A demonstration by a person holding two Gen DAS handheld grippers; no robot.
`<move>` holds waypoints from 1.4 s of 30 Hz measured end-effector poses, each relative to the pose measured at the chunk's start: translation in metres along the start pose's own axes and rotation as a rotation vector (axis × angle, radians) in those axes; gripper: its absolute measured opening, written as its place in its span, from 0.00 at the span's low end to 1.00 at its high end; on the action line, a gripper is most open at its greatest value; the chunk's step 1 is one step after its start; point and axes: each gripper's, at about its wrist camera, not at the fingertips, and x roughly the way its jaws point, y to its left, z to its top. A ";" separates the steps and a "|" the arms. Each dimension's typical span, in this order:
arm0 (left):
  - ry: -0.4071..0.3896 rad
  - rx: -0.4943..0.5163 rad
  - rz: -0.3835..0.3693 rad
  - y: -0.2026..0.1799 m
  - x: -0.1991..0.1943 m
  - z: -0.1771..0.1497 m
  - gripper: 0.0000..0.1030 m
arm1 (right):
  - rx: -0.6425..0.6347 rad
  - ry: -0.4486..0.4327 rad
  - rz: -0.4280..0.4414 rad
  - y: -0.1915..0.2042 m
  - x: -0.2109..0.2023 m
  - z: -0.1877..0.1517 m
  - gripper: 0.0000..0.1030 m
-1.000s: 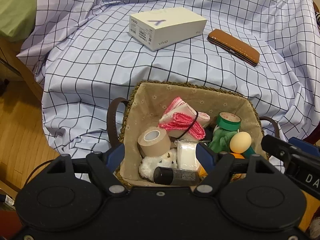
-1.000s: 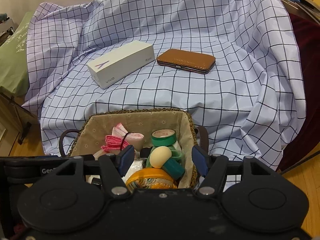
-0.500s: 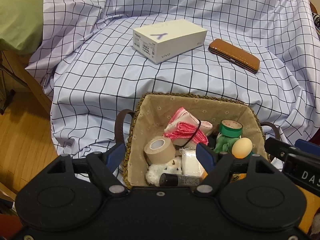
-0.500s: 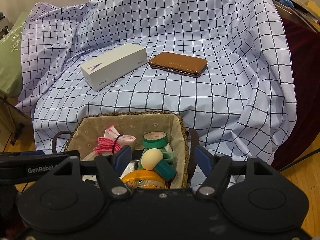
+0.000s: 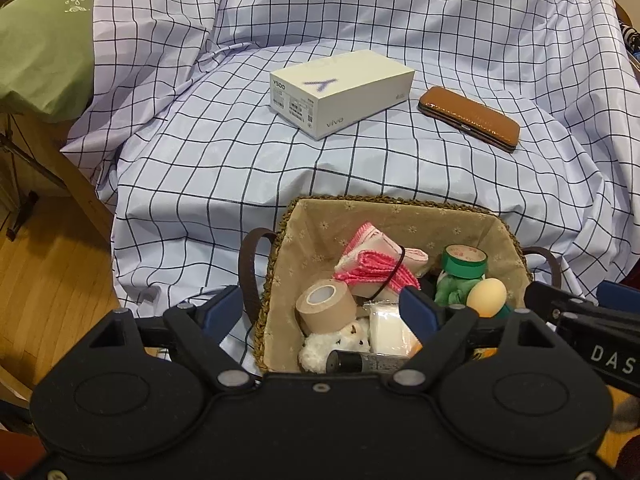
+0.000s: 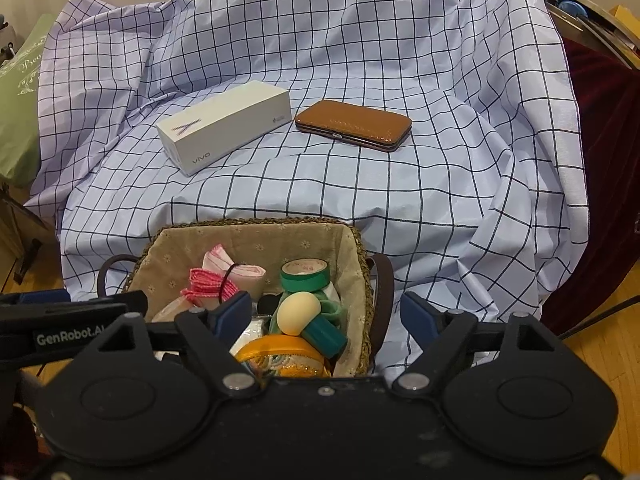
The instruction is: Organize soft objects
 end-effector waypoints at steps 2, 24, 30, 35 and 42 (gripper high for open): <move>-0.002 0.000 0.000 0.000 0.000 0.000 0.80 | 0.000 0.002 -0.003 -0.001 0.000 0.000 0.82; -0.001 0.002 0.010 0.000 -0.003 -0.001 0.82 | -0.001 0.019 -0.014 -0.002 0.004 -0.001 0.86; -0.001 0.002 0.010 0.000 -0.002 -0.001 0.83 | -0.001 0.022 -0.013 -0.003 0.004 -0.001 0.86; 0.005 0.002 0.009 0.000 -0.002 -0.001 0.83 | -0.002 0.026 -0.012 -0.002 0.005 -0.001 0.86; 0.010 -0.004 0.012 0.002 0.000 -0.002 0.83 | -0.005 0.035 -0.010 -0.003 0.008 -0.002 0.86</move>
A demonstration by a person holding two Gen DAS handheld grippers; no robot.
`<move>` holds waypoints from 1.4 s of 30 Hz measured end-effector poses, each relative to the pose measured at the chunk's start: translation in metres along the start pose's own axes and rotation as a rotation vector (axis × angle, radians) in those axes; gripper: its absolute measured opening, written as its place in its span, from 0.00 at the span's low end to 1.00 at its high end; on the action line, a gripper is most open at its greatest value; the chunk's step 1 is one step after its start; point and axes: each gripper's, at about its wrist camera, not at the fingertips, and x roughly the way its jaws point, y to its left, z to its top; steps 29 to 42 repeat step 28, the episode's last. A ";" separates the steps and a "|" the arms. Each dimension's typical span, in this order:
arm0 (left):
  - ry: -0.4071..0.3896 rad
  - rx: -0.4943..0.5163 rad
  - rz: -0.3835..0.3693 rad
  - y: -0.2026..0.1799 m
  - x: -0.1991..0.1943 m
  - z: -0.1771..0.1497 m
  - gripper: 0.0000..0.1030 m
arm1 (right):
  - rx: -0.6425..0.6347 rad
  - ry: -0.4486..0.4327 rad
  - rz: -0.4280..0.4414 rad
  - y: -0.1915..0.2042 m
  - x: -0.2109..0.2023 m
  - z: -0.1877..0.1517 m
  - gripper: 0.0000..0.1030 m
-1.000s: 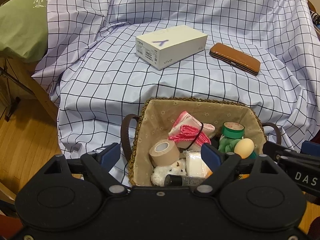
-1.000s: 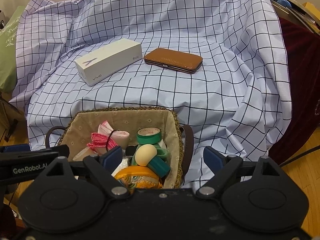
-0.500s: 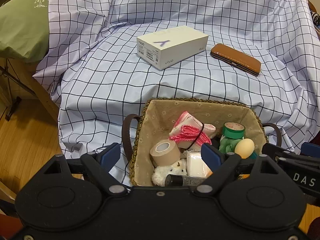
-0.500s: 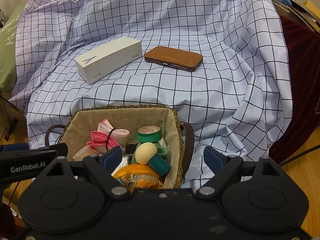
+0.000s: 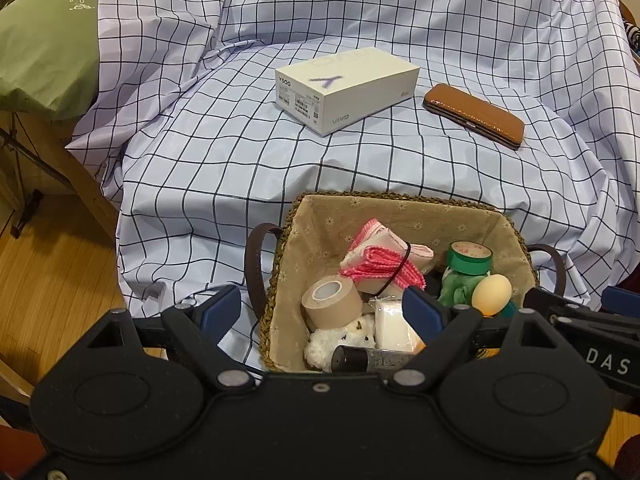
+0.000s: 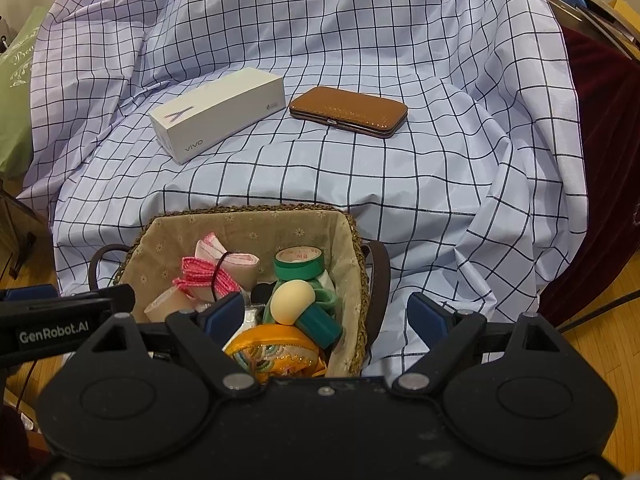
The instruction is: Organize soft objects
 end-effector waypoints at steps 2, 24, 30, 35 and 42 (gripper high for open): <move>-0.001 0.003 -0.001 0.000 0.000 0.000 0.83 | -0.001 0.000 0.000 0.000 0.000 0.000 0.86; -0.008 0.010 0.008 -0.002 -0.002 0.000 0.83 | 0.000 0.004 0.000 0.000 0.000 0.001 0.86; -0.003 0.006 0.009 -0.001 0.000 0.001 0.83 | 0.001 0.005 -0.001 0.000 0.001 0.001 0.86; -0.003 0.006 0.009 -0.001 0.000 0.001 0.83 | 0.001 0.005 -0.001 0.000 0.001 0.001 0.86; -0.003 0.006 0.009 -0.001 0.000 0.001 0.83 | 0.001 0.005 -0.001 0.000 0.001 0.001 0.86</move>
